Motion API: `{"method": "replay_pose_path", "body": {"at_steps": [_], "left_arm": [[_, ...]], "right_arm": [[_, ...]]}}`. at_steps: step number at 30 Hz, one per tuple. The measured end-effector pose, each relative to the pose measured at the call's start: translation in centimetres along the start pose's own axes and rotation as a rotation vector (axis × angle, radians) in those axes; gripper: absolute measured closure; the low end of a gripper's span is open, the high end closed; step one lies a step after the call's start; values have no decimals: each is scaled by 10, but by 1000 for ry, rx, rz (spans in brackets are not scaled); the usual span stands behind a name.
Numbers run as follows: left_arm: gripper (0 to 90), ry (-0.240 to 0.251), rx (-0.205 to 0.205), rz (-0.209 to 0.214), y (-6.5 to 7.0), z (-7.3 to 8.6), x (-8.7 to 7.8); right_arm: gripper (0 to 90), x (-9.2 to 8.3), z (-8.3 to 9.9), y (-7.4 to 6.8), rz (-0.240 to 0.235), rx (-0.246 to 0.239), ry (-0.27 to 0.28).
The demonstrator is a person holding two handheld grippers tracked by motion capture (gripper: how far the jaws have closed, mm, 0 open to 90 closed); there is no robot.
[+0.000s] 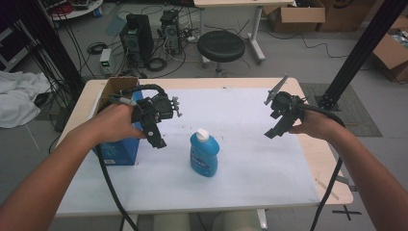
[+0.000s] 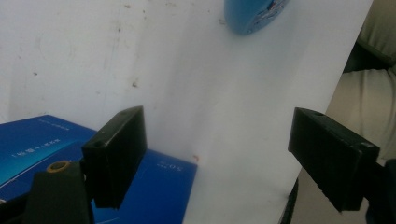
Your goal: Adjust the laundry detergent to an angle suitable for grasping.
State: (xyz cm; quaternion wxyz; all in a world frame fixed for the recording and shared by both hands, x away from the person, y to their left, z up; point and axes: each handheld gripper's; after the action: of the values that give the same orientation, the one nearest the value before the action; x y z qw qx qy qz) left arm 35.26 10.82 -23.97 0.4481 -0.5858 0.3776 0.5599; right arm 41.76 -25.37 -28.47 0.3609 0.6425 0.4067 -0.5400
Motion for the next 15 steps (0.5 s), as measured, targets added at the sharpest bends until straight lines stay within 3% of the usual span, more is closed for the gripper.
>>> {"method": "replay_pose_path", "body": {"at_steps": [6,15], "left_arm": [[203,-5,2,7,0,1,2],[202,-2,-3,11,-1,1,6]], "right_arm": [[165,10,5,-8,-2,15,30],[170,19,17,-26,-40,110,177]]}}
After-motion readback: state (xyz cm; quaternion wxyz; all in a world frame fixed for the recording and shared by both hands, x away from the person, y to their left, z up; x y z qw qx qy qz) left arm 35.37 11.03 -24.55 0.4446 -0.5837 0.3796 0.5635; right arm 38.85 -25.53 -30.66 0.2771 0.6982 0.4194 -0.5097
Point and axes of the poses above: each handheld gripper's, and its own axes: x roughly forward along the jaws, z roughly out of its underside, y roughly to its right, and after that the axes turned 9 degrees about -y, right-handed
